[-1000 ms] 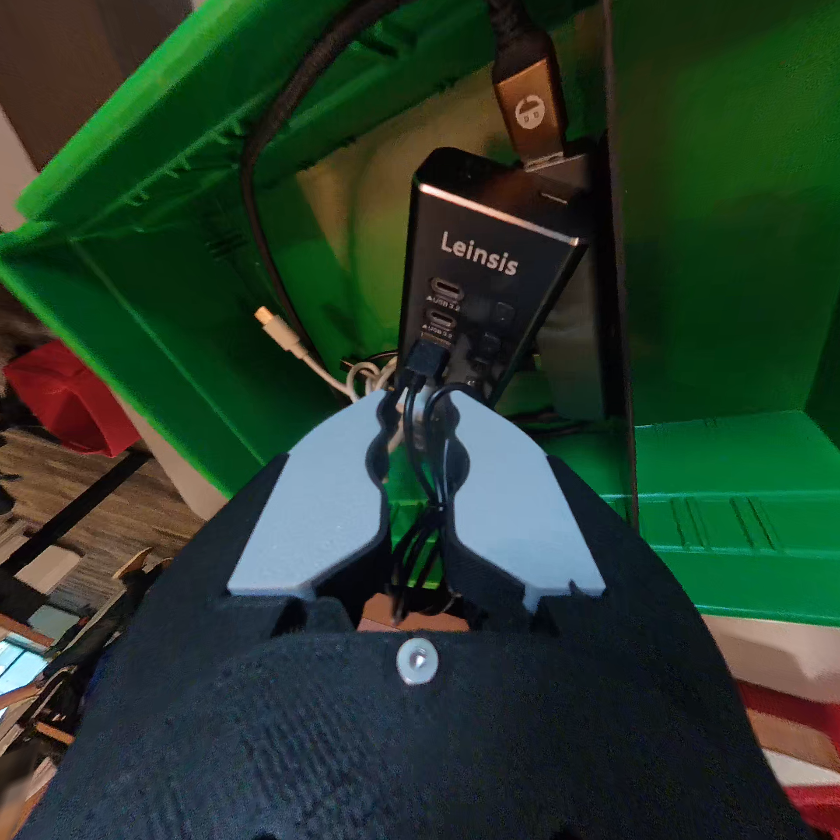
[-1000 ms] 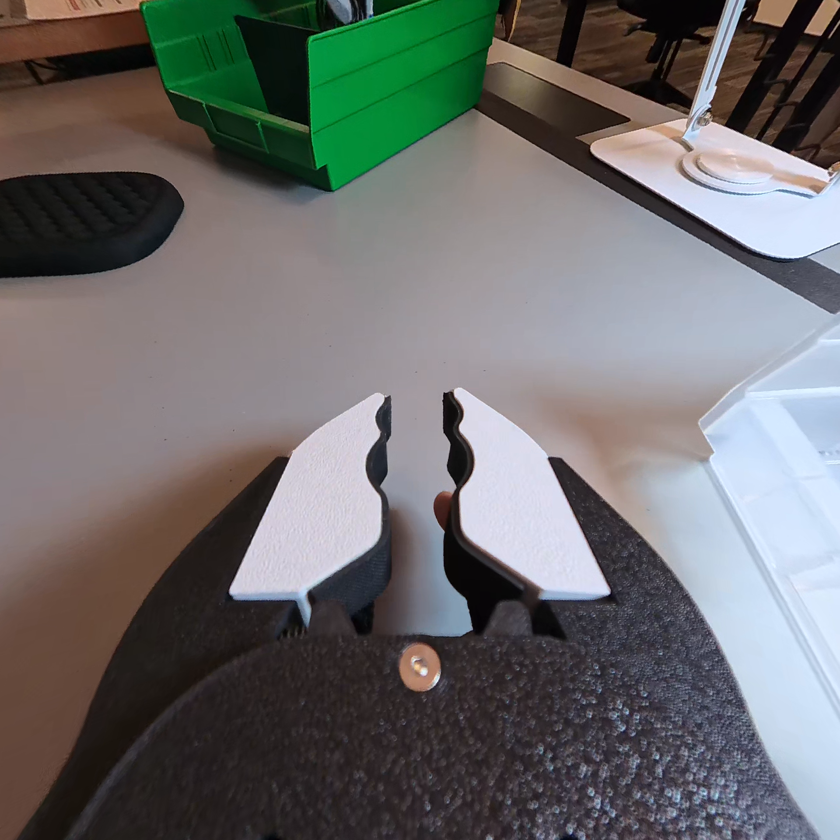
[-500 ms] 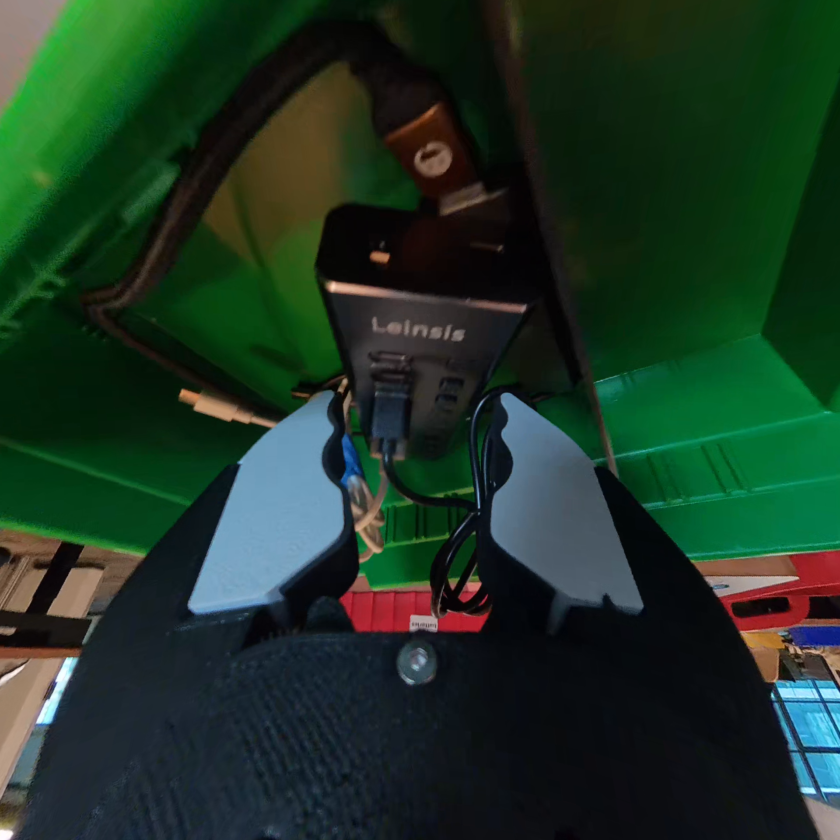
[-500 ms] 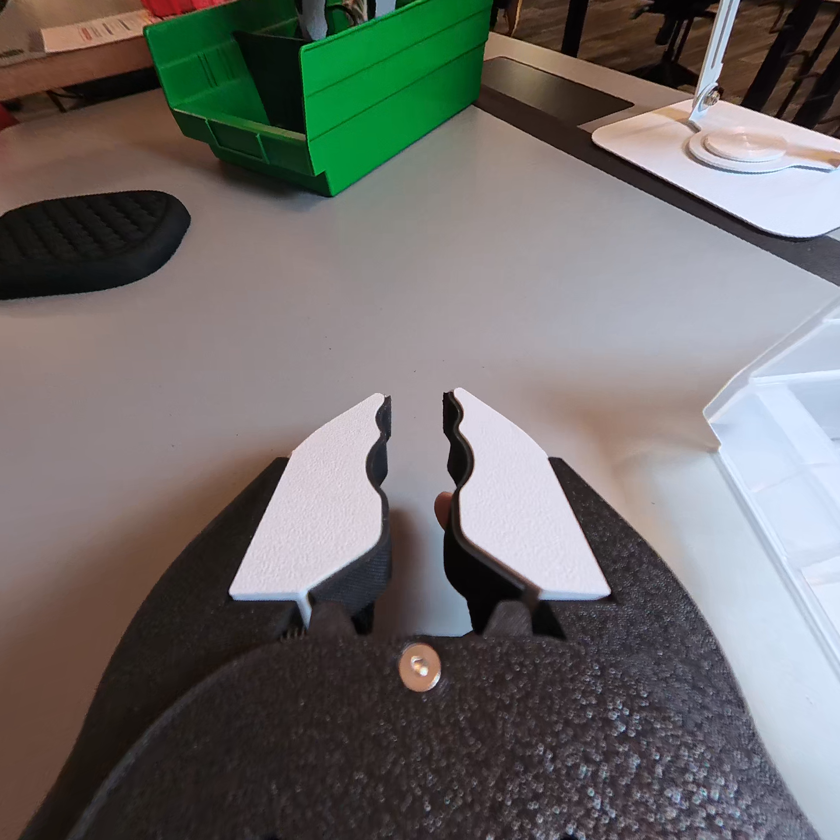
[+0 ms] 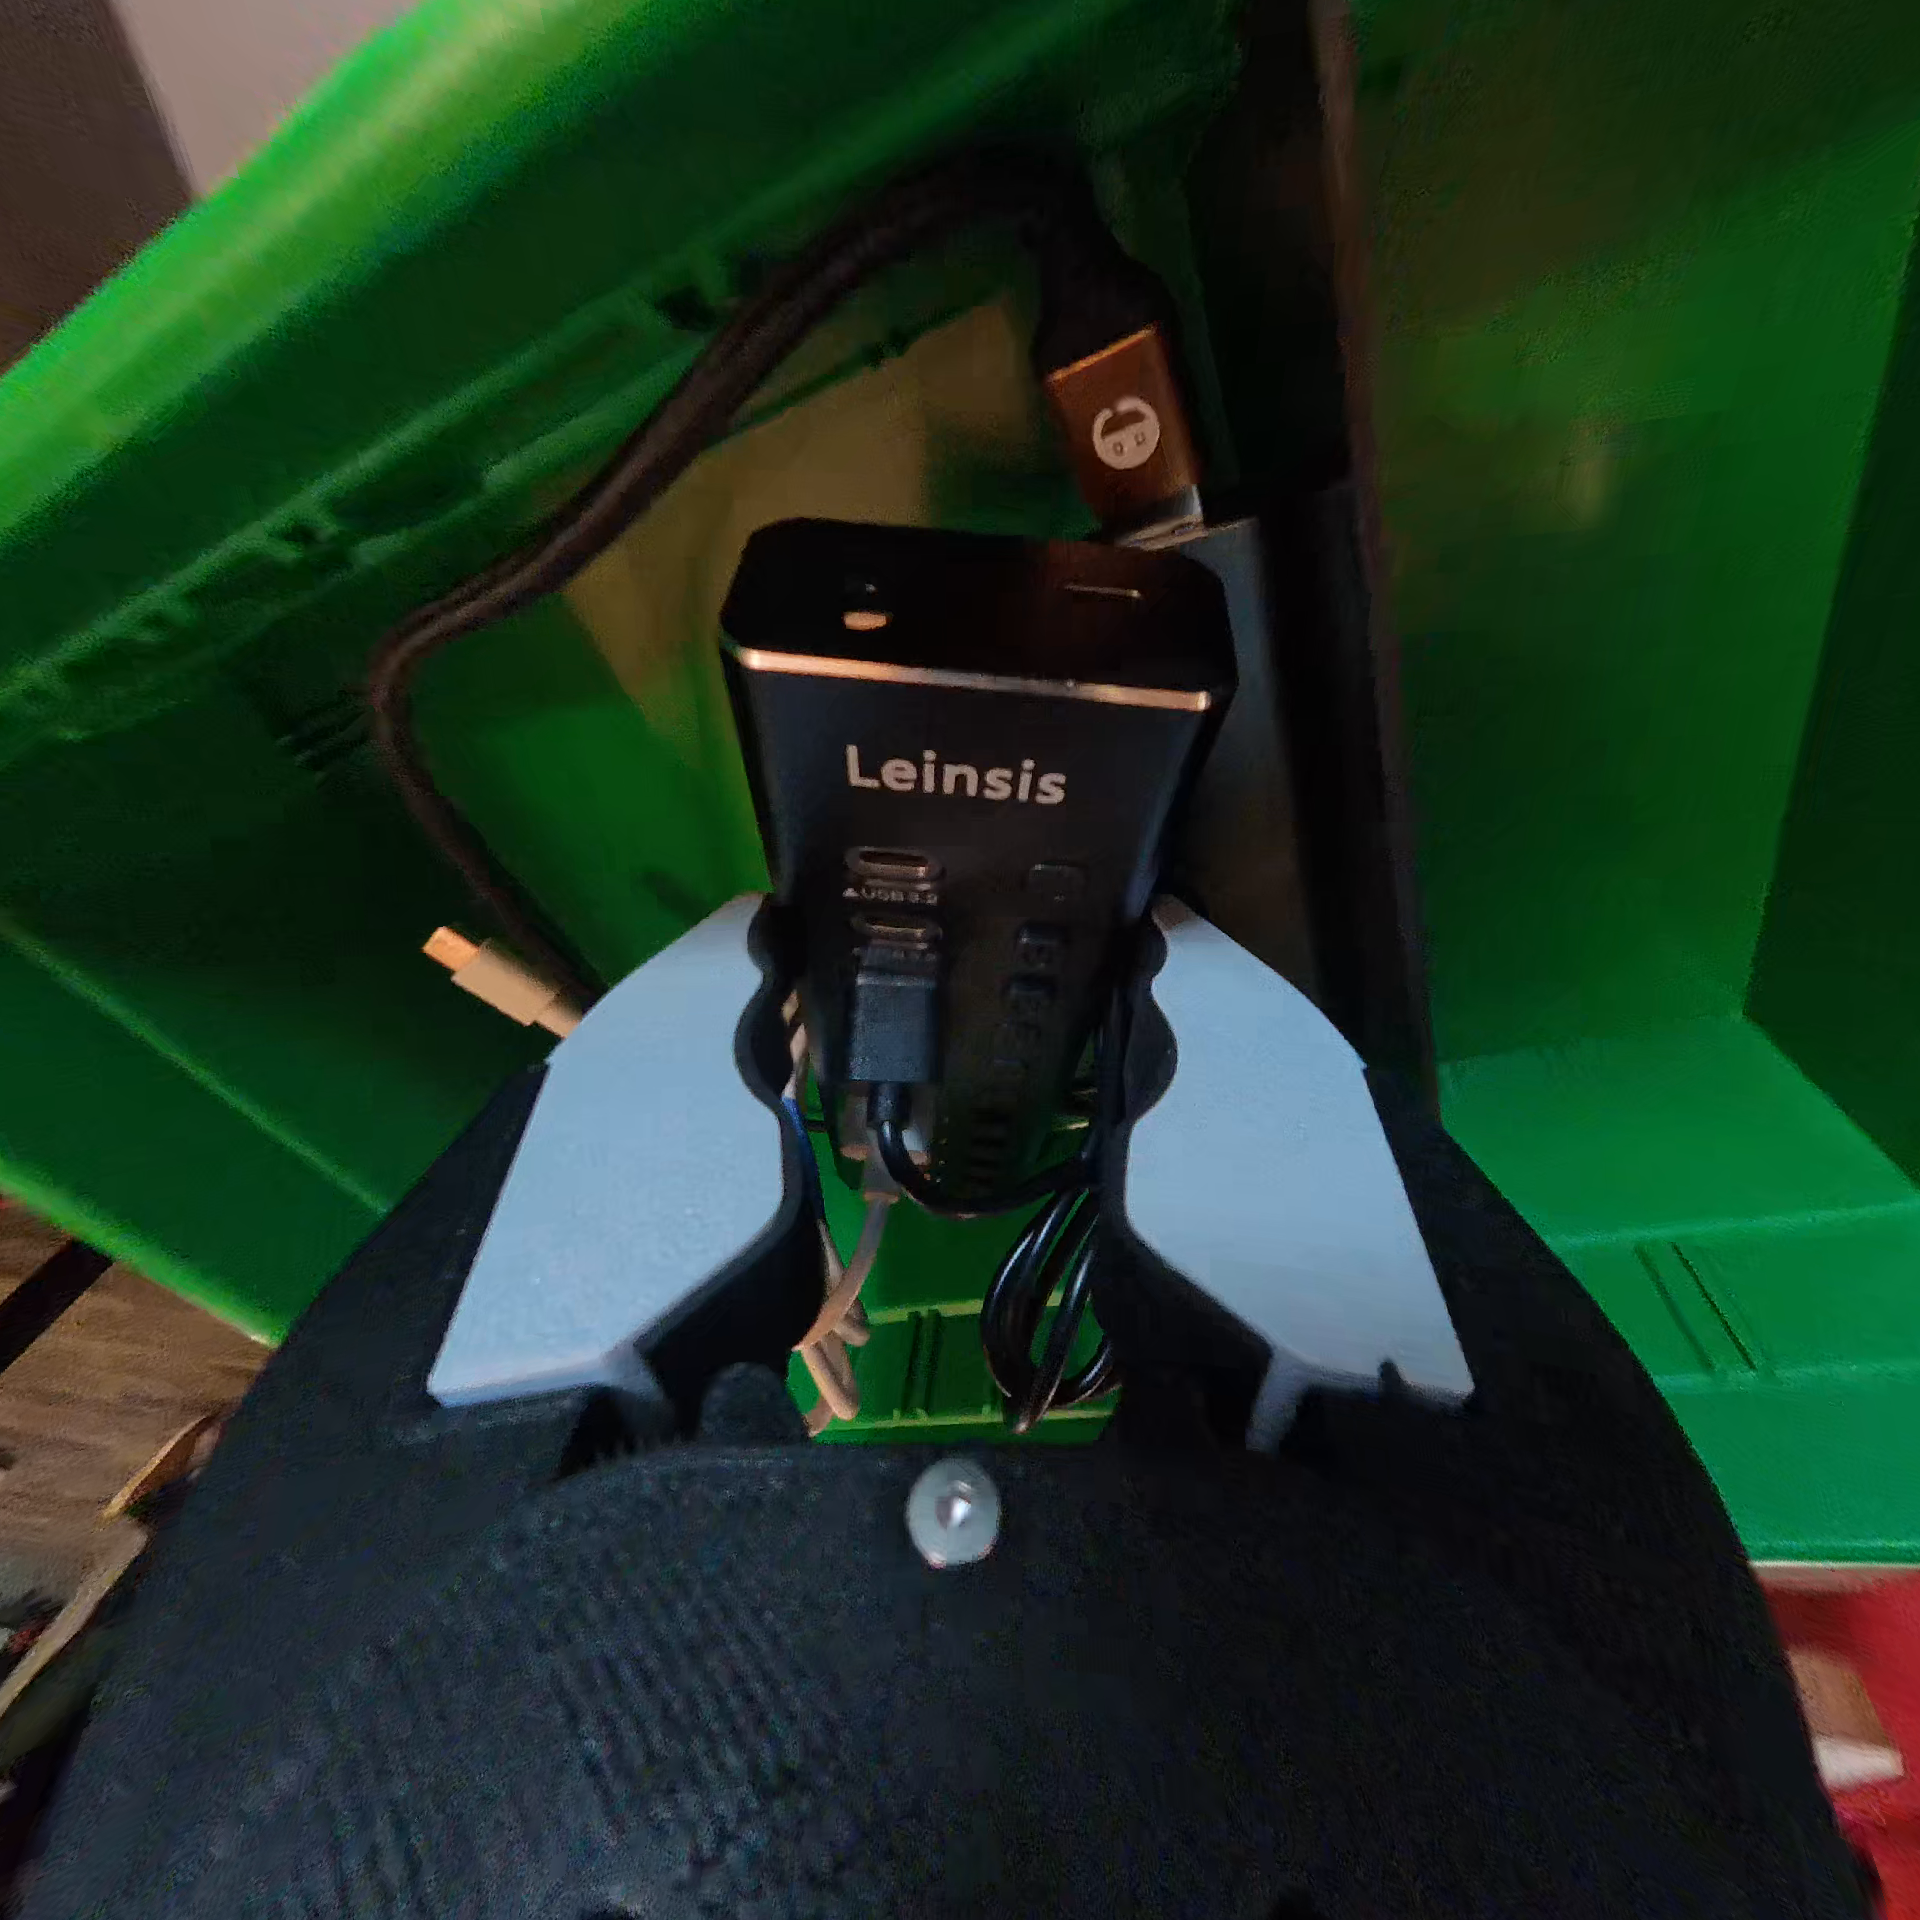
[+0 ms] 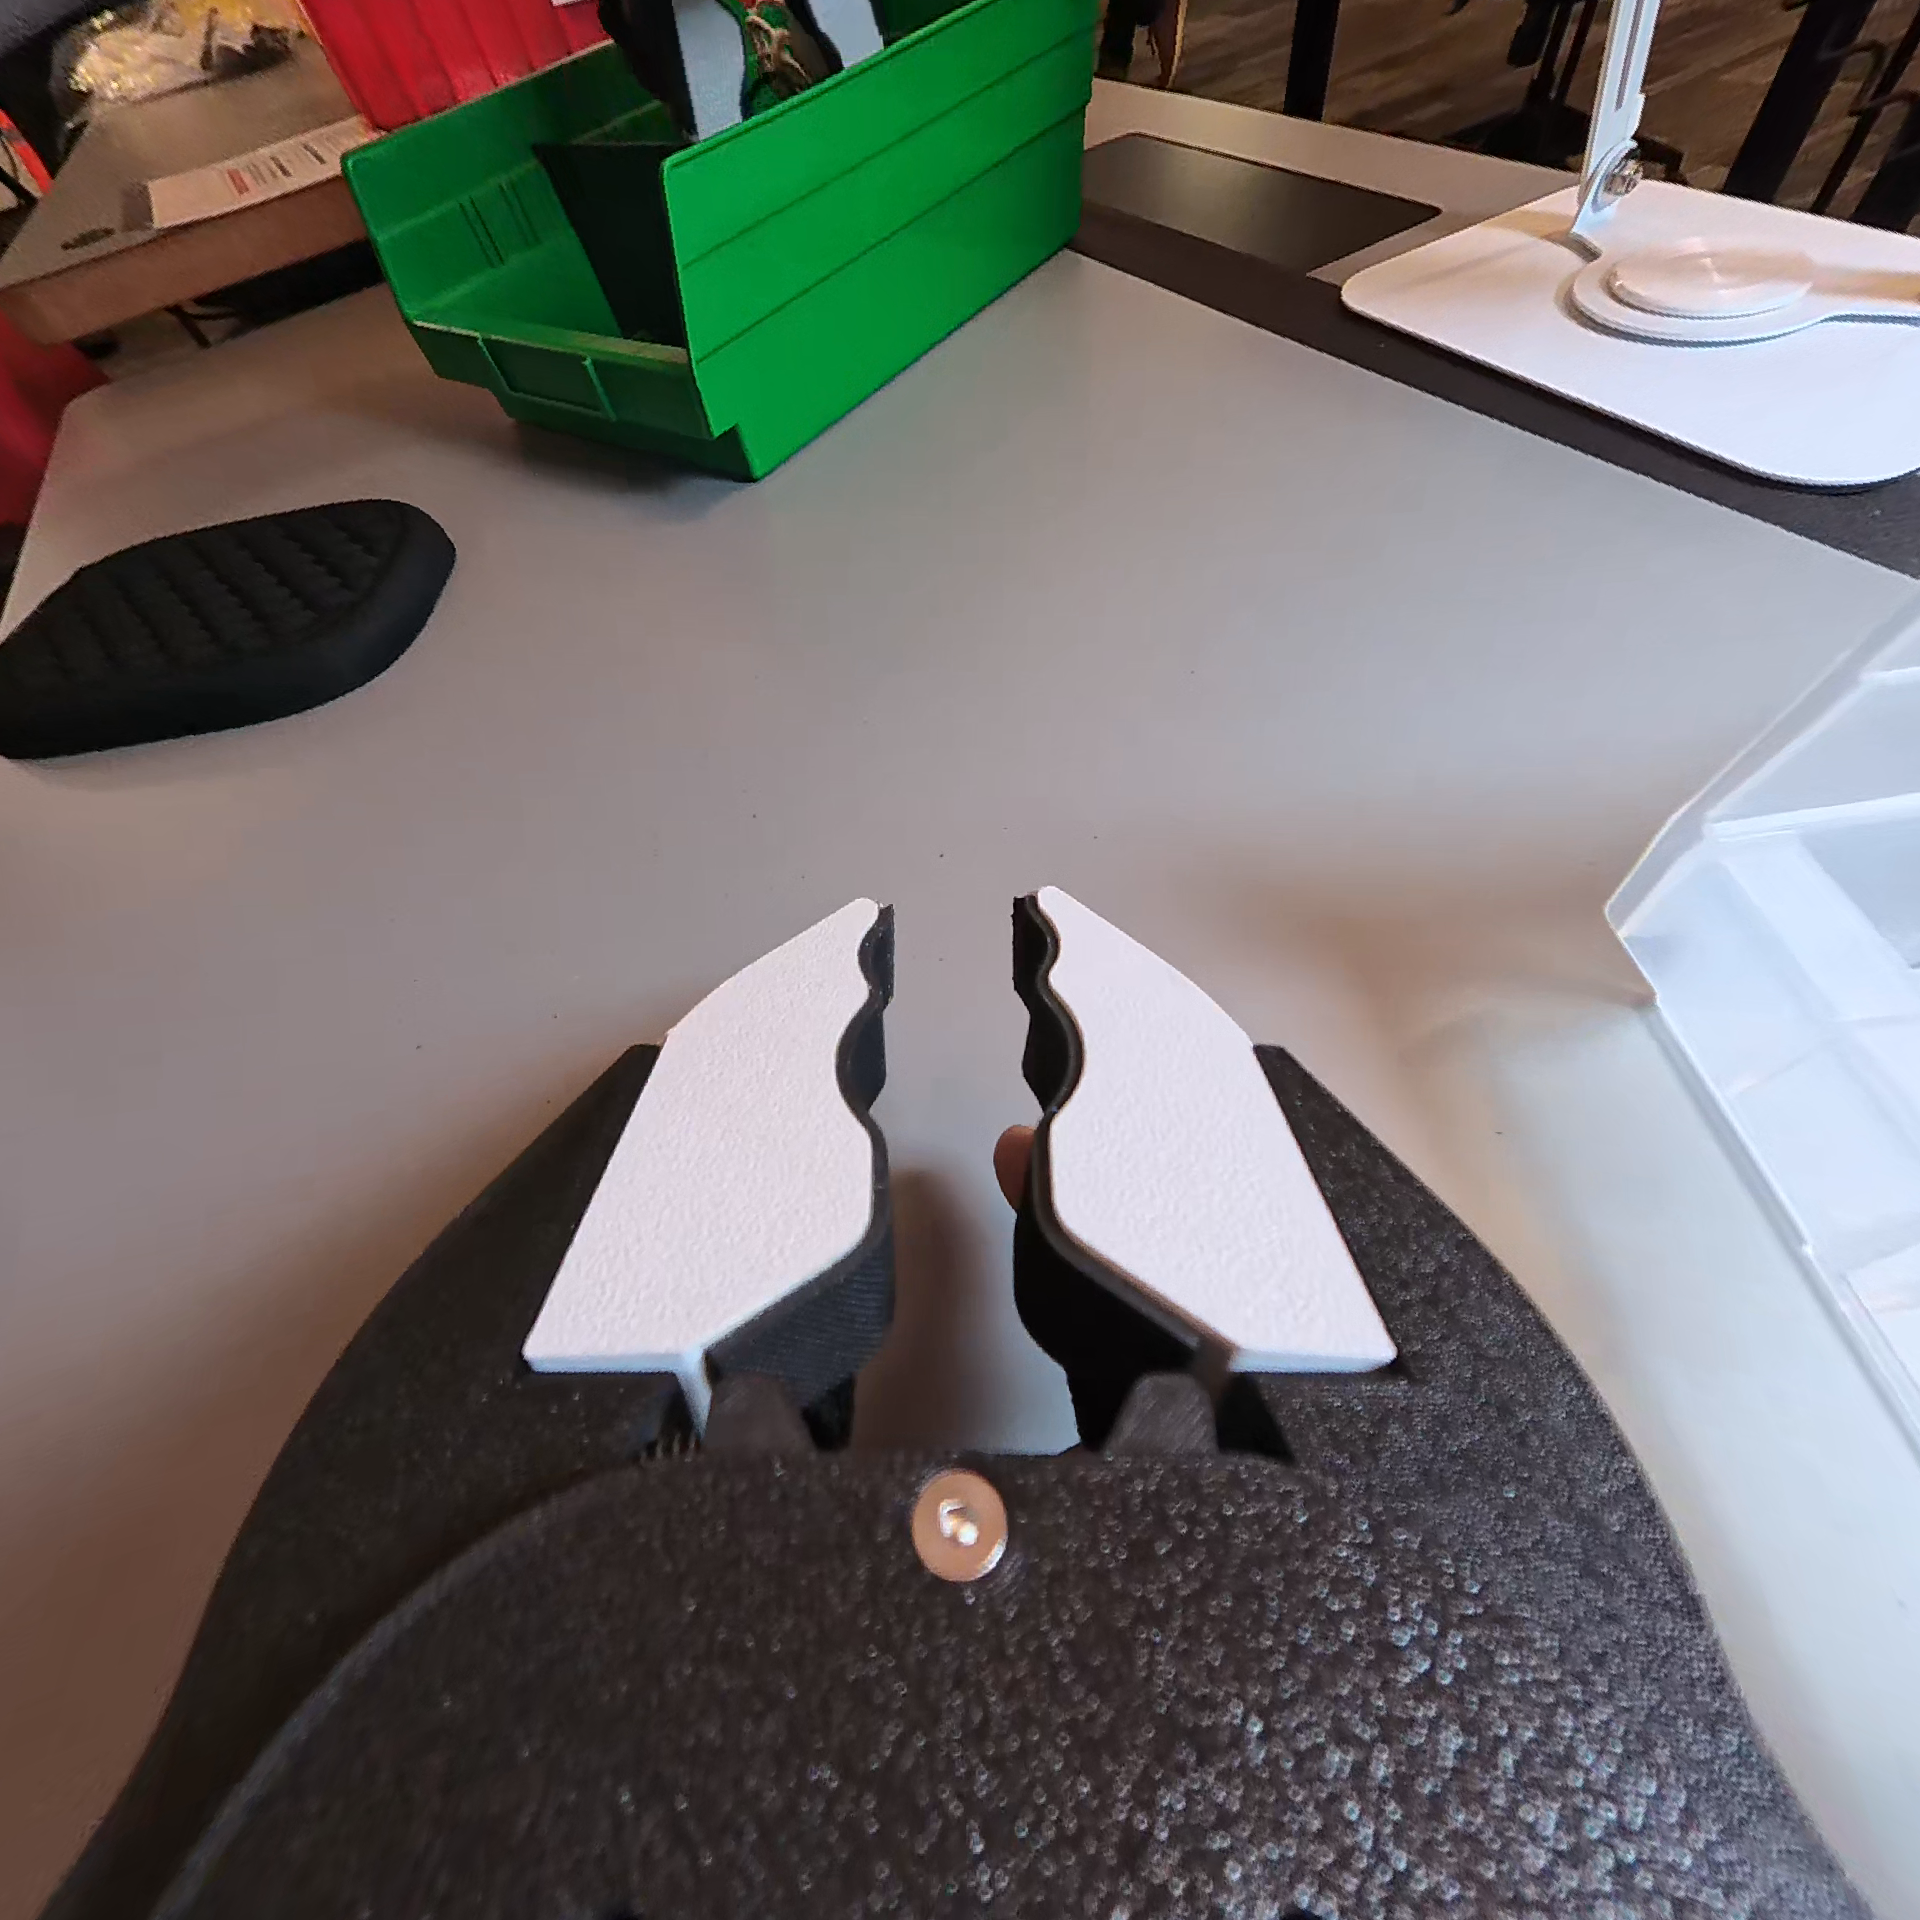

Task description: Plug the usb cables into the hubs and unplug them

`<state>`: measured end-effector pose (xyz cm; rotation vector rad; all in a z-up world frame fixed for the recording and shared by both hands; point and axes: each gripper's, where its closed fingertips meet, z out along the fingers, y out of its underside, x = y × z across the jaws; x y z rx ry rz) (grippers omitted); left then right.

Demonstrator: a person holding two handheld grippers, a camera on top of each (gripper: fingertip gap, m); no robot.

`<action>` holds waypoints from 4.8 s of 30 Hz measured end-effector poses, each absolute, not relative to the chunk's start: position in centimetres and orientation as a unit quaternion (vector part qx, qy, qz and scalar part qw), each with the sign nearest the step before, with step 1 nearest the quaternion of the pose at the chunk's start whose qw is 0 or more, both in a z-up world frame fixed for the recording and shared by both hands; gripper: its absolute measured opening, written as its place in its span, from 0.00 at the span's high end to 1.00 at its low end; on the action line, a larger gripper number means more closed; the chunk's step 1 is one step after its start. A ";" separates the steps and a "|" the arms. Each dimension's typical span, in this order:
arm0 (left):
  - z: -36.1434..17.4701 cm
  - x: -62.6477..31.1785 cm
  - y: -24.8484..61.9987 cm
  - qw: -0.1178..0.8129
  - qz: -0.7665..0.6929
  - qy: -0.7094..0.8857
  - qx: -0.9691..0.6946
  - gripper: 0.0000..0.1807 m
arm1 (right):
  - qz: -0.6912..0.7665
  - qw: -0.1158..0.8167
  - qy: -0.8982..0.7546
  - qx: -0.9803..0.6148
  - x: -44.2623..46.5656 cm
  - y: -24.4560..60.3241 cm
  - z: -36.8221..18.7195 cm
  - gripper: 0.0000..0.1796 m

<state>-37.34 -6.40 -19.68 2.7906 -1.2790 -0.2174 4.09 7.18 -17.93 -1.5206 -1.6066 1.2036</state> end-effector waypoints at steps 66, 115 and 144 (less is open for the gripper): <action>-1.7 4.7 -4.3 -0.571 0.463 -0.421 0.531 0.76 | 0.765 -0.020 -0.583 -0.272 5.8 -9.3 -7.9 0.64; 5.2 4.8 -3.1 -0.595 0.512 -0.391 0.481 0.52 | 0.817 -0.038 -0.560 -0.127 5.9 -7.5 -0.7 0.83; 1.4 2.7 -0.4 -0.613 0.146 -0.484 0.608 0.65 | 0.422 0.478 -0.710 -0.297 2.3 1.8 0.3 0.81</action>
